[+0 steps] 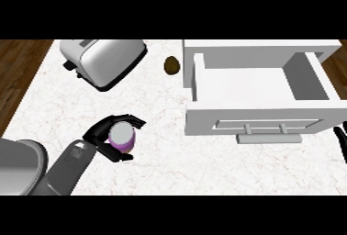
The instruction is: Pick up the can, place it into the drawer and close the drawer
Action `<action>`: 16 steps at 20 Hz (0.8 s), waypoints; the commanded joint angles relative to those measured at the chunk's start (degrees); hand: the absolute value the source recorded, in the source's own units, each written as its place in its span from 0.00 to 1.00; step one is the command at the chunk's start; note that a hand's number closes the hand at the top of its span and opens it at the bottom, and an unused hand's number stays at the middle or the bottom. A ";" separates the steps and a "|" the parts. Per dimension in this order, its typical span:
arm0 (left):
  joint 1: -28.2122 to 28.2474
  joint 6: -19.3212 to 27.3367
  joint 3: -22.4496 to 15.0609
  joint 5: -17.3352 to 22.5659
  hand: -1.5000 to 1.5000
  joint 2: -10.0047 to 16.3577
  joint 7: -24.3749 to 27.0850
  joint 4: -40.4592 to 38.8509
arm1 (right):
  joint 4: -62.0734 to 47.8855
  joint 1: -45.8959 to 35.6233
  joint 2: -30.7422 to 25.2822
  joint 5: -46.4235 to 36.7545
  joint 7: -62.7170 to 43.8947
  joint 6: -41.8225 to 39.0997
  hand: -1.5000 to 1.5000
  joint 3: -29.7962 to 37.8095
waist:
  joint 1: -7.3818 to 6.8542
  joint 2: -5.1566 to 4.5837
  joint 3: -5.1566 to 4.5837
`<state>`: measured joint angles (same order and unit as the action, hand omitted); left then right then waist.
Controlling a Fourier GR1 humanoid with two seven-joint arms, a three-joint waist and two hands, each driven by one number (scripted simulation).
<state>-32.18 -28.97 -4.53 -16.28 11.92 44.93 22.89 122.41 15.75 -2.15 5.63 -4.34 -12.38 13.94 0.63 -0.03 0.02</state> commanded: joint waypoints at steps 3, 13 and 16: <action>1.93 -6.15 -0.99 1.38 1.00 -3.60 2.35 2.07 | -0.80 1.00 1.15 -0.86 1.81 0.15 0.00 0.01 | -0.23 0.03 -0.02; 3.91 10.93 13.90 15.11 1.00 -4.32 -9.19 6.31 | 3.09 2.69 1.23 0.77 -0.98 0.60 0.00 0.89 | -1.88 0.62 0.08; 5.74 20.67 21.10 19.61 1.00 -2.29 -9.21 6.65 | 3.53 2.66 1.33 0.85 -1.20 1.23 0.00 1.57 | -2.60 0.64 0.09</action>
<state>-28.09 -18.22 8.79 -2.20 9.76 36.73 28.96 125.42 17.53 -0.95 5.93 -5.57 -11.21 14.78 -1.37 0.38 0.05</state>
